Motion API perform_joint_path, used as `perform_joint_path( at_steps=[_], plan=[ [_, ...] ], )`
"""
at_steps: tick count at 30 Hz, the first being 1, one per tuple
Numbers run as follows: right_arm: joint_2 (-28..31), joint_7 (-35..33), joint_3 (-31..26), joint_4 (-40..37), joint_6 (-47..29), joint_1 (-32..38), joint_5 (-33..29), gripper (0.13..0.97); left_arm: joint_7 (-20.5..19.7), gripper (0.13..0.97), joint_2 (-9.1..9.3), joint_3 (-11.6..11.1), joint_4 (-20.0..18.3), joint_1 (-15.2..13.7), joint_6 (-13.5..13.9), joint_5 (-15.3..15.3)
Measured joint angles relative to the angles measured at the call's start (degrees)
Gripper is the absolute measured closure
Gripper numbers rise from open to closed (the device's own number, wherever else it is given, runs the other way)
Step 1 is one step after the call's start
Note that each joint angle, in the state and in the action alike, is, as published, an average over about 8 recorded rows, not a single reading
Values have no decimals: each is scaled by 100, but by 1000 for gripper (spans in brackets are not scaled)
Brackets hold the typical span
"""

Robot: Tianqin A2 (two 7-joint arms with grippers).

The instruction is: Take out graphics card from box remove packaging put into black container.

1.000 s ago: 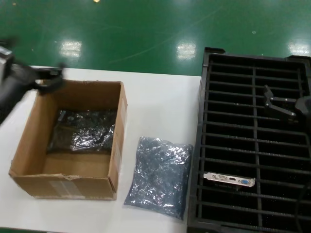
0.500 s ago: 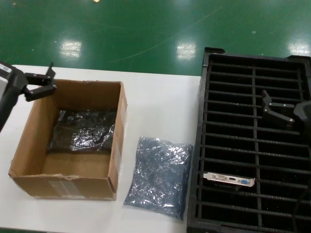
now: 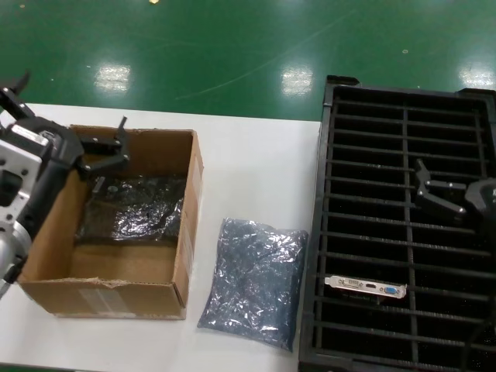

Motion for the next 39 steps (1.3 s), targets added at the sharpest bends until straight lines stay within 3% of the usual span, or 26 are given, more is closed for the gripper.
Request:
perform_joint_path(
  at_steps=[39],
  plan=[
    [334, -2029, -513, -43, 1198, -1060, 2519, 129, 1665, 132, -377, 1278, 962, 1295, -2189, -3816]
  ],
)
